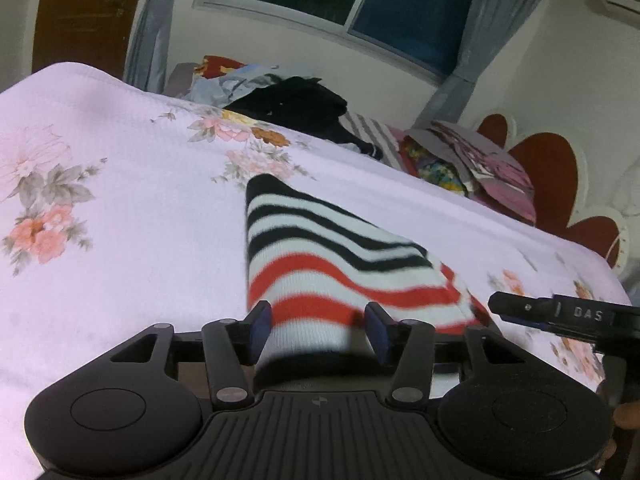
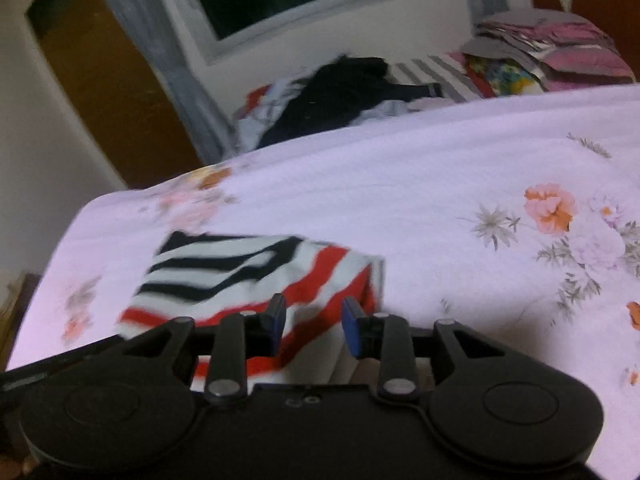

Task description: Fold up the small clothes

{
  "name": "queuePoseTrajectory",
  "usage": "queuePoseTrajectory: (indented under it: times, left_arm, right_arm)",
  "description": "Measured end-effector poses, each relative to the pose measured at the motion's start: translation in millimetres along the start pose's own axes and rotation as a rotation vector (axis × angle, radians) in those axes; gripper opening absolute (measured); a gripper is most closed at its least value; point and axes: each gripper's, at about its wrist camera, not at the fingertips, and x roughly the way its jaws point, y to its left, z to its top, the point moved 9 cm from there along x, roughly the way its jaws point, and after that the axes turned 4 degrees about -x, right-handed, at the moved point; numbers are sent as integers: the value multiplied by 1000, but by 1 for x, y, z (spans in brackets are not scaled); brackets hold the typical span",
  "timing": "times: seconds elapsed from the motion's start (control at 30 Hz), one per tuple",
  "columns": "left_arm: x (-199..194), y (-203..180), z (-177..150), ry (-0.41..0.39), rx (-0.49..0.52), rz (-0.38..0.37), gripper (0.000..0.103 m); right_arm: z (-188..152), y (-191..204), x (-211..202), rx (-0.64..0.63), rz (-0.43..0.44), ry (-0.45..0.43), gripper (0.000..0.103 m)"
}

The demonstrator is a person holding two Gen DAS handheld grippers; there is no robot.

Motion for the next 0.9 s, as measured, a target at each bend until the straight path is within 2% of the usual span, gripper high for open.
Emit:
queuePoseTrajectory:
  times: [0.1,0.3,0.37,0.47,0.67,0.8,0.87,0.9]
  left_arm:
    - [-16,-1,-14,7,21,9,50]
    - [-27,4,-35,17,20,34,54]
    - [-24,4,-38,33,21,39,57]
    - [-25,4,-41,44,36,44,59]
    - [-30,1,-41,59,53,63,59]
    - [-32,-3,-44,65,79,77,59]
    - [-32,-3,-46,67,89,83,67]
    - [-31,-3,-47,76,87,89,78]
  right_arm:
    - [-15,12,-20,-37,2,-8,31]
    - [-53,14,-37,-6,-6,26,31]
    - [-65,11,-31,-29,-48,51,31]
    - [-70,8,-26,-7,-58,64,32]
    - [-68,22,-49,-19,-51,31,31]
    - [-86,16,-48,-12,-80,72,32]
    - [-96,10,-42,2,-100,102,32]
    - [-100,6,-39,20,-102,110,34]
